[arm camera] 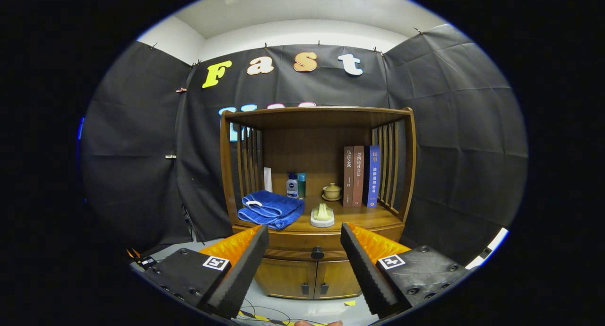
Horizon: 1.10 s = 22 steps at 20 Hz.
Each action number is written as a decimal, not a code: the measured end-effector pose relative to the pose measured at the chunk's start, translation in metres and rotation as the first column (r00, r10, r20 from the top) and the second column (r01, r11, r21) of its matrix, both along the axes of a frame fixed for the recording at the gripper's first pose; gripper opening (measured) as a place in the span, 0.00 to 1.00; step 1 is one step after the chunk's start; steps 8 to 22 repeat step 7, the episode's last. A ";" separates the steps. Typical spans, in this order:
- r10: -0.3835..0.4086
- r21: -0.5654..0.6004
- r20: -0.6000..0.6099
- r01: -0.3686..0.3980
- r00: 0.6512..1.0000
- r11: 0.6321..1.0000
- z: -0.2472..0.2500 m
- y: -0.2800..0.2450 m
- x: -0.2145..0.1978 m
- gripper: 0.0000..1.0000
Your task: Pull open the drawer, take out the items inside it, and place them on the countertop above the cabinet.
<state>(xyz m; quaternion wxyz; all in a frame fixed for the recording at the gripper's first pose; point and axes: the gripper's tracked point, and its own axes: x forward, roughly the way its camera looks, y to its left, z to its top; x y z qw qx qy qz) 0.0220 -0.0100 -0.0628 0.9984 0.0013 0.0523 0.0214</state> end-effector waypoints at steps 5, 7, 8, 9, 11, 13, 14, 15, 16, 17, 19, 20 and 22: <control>-0.012 -0.002 0.004 0.012 1.000 1.000 0.001 -0.004 0.000 0.98; -0.013 -0.007 0.007 0.013 1.000 1.000 0.001 -0.004 0.000 0.98; -0.013 -0.007 0.007 0.013 1.000 1.000 0.001 -0.004 0.000 0.98; -0.013 -0.007 0.007 0.013 1.000 1.000 0.001 -0.004 0.000 0.98; -0.013 -0.007 0.007 0.013 1.000 1.000 0.001 -0.004 0.000 0.98; -0.013 -0.007 0.007 0.013 1.000 1.000 0.001 -0.004 0.000 0.98; -0.013 -0.007 0.007 0.013 1.000 1.000 0.001 -0.004 0.000 0.98; -0.013 -0.007 0.007 0.013 1.000 1.000 0.001 -0.004 0.000 0.98; -0.013 -0.007 0.007 0.013 1.000 1.000 0.001 -0.004 0.000 0.98; -0.013 -0.007 0.007 0.013 1.000 1.000 0.001 -0.004 0.000 0.98; -0.013 -0.007 0.007 0.013 1.000 1.000 0.001 -0.004 0.000 0.98; -0.013 -0.007 0.007 0.013 1.000 1.000 0.001 -0.004 0.000 0.98; -0.013 -0.007 0.007 0.013 1.000 1.000 0.001 -0.004 0.000 0.98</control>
